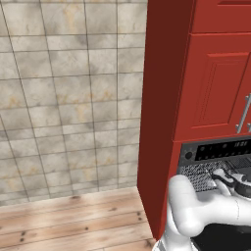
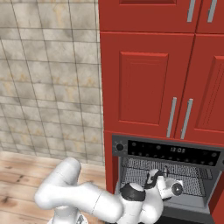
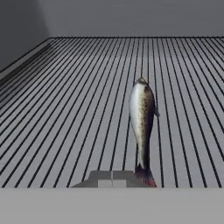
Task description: Take the fish from the oven and place it on the plate on the counter.
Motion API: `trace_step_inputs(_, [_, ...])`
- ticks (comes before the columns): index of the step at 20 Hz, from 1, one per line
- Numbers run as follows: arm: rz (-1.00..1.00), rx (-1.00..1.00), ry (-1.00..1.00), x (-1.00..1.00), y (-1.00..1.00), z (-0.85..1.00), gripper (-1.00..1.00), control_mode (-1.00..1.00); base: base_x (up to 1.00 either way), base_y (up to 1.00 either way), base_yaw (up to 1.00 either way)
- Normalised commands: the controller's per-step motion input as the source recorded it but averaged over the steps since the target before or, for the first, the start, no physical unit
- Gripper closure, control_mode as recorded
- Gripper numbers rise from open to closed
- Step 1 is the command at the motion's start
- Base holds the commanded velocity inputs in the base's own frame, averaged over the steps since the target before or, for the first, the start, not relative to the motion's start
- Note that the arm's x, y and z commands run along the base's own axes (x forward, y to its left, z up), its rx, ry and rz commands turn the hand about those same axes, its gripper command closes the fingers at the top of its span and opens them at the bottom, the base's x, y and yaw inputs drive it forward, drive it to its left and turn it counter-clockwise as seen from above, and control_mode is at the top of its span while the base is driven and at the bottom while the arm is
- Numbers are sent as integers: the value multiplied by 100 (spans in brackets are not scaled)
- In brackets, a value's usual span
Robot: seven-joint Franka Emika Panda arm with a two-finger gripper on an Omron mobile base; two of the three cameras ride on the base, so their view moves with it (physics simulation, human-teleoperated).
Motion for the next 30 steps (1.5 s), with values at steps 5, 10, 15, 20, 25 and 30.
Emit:
trace_step_inputs(5, [9,3,-2,-20,-7,-100,100,-100,0,0,0])
trace_step_inputs(10, [10,4,-5,-39,-4,-100,100,-100,0,0,0])
trace_step_inputs(15, [9,3,-2,-53,-2,-100,100,-100,0,0,0])
trace_step_inputs(20, [7,9,-3,-67,0,-100,100,-100,0,0,0])
trace_step_inputs(25, [0,51,-5,-55,0,-100,100,-100,0,0,0])
trace_step_inputs(30, [-1,47,-1,-69,0,-100,100,-100,0,0,0])
